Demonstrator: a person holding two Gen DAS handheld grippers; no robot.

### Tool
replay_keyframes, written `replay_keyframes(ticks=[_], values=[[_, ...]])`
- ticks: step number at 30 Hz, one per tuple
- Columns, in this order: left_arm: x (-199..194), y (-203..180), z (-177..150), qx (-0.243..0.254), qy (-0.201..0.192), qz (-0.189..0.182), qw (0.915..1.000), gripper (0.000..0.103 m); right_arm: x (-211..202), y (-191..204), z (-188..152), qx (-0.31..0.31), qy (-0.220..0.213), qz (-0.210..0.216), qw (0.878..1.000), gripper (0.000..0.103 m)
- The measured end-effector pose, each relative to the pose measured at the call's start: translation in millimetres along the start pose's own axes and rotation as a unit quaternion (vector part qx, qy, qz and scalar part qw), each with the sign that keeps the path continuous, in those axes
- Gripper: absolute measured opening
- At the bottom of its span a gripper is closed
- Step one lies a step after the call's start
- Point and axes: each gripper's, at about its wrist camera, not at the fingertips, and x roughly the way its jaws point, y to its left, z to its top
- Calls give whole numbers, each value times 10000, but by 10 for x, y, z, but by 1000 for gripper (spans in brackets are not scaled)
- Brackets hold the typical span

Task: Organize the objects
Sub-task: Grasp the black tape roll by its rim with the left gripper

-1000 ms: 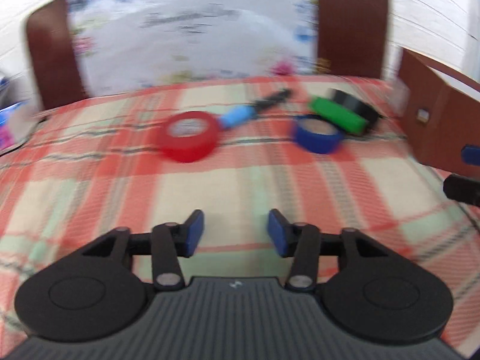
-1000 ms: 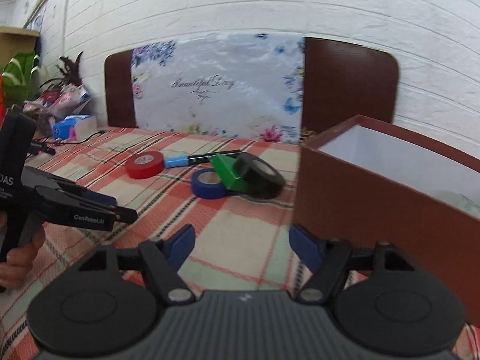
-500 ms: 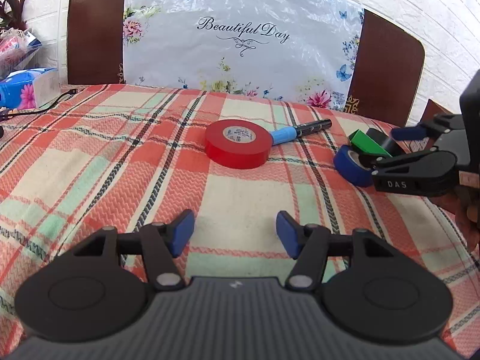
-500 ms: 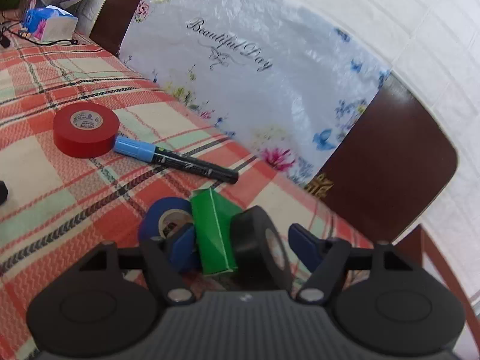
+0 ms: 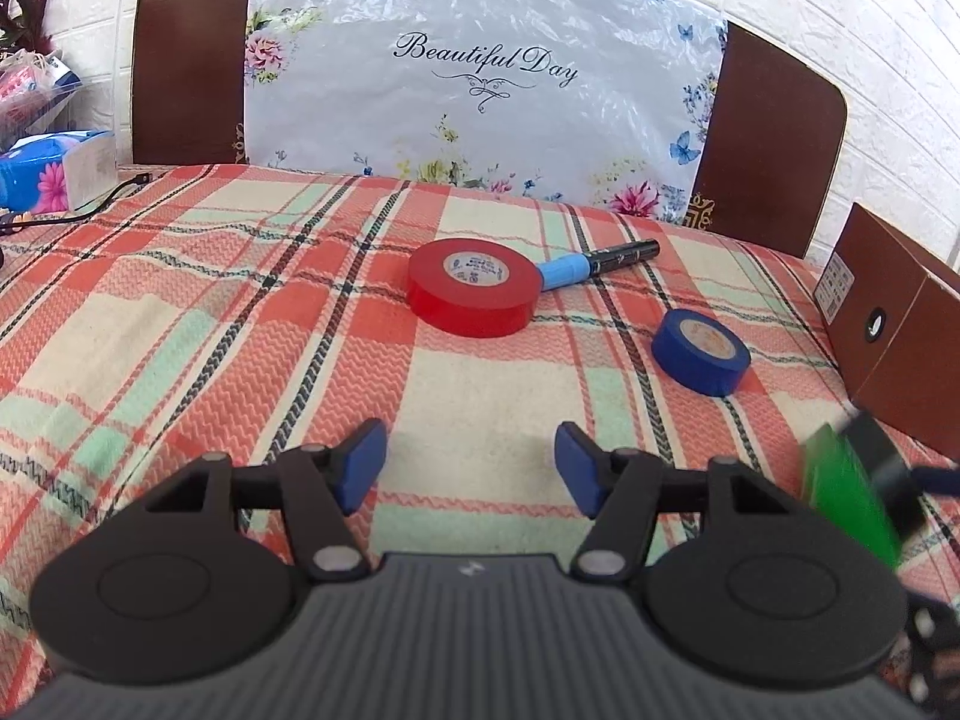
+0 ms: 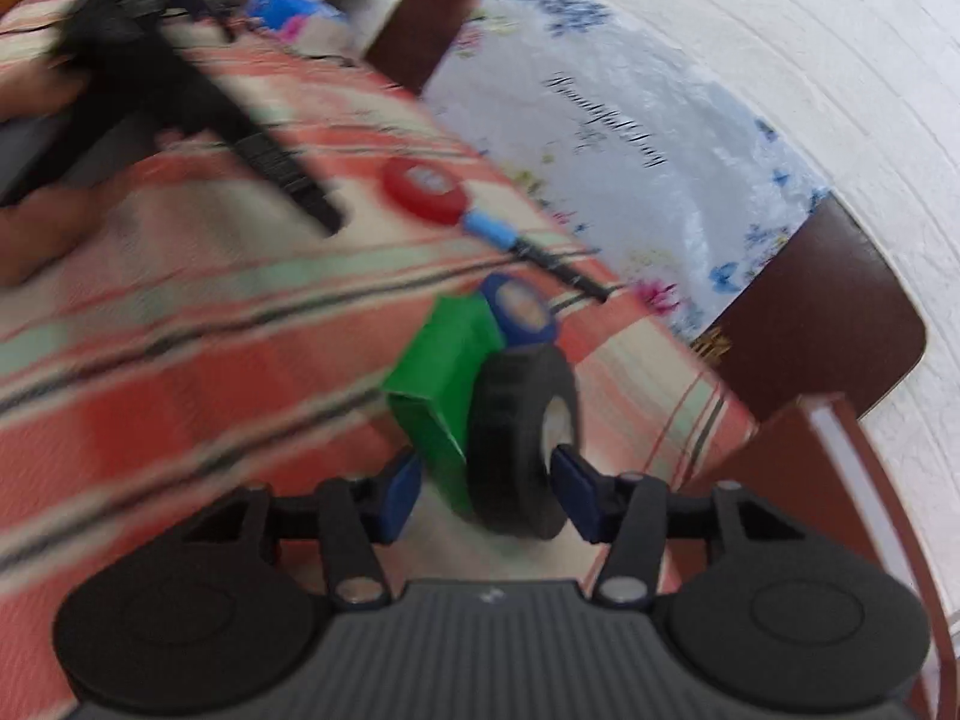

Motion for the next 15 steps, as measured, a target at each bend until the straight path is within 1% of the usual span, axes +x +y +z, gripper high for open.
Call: replay_keyframes(ticks=[1,2,4,6,7,9,10,11,12,14,15], values=[[-3,-4,7,20,22,5,10000,64,-105,6,-52,116,-78,65,9999,59],[-6,-1,22,14,63,-4,10000,64,-199,-28,-87,312,-115,265,9991,72],[-33,12,96,-118,238,-74,9996,62,-338,-148,-141,883,-200,620,9940,73],[-143,-2,204,-415,283,-511,9974,61,-409,-321,-178,1581,-285,752,9841,73],[-216,-69,265,-406,267,-671,9966,61,-414,-398,-199,1897,-308,829,9779,73],[-376,-310,368,-80,253,-977,9949,61,-382,-511,-239,2432,-322,961,9647,73],[-455,-432,395,75,252,-1192,9925,60,-361,-526,-250,2573,-303,1010,9606,73],[-517,-559,403,241,298,-1404,9893,60,-346,-514,-252,2623,-288,1035,9590,73],[-554,-682,397,425,387,-1538,9864,60,-337,-490,-248,2608,-291,1062,9591,74],[-556,-895,337,737,614,-1682,9811,58,-344,-409,-247,2512,-308,1194,9600,78],[-533,-973,290,861,739,-1736,9783,58,-349,-343,-240,2452,-297,1219,9613,82]])
